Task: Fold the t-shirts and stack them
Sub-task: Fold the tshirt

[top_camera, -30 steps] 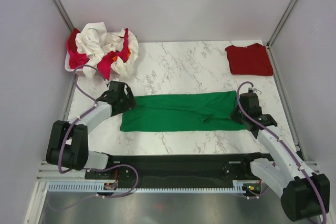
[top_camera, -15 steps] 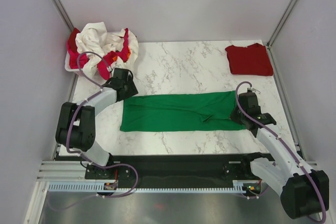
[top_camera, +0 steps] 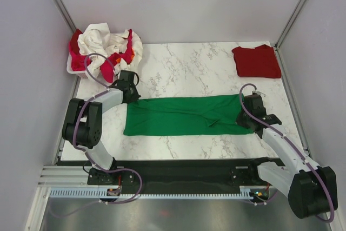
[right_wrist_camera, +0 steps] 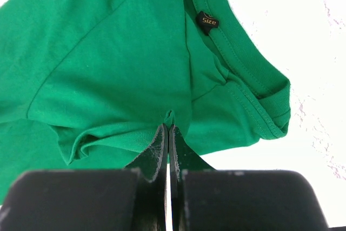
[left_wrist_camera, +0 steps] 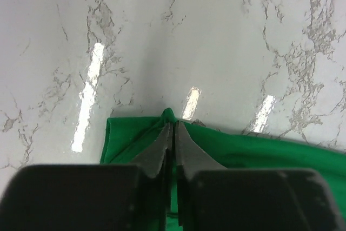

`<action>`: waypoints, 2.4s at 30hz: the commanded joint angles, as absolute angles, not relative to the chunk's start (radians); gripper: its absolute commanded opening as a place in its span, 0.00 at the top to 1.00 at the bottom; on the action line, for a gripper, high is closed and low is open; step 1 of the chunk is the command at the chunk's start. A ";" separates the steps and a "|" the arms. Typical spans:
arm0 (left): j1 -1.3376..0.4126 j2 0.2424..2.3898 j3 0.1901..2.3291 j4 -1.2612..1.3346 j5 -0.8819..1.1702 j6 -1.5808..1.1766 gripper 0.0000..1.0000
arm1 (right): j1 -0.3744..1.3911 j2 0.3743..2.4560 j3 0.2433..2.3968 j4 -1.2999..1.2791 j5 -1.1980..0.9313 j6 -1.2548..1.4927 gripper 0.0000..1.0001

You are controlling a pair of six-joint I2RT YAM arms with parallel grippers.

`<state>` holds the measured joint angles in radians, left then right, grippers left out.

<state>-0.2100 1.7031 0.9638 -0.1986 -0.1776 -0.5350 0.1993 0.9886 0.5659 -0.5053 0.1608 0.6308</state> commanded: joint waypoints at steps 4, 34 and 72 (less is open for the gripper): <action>-0.210 1.634 0.950 -0.150 -0.172 -0.512 0.98 | 0.199 1.025 0.620 -0.462 0.192 0.614 1.00; -0.210 1.336 0.811 -0.183 -0.164 -0.534 0.98 | 0.190 1.198 0.952 -0.486 0.348 0.614 1.00; -0.176 1.470 0.755 -0.198 -0.252 -0.537 0.98 | 0.141 1.261 0.707 -0.417 0.304 0.587 0.92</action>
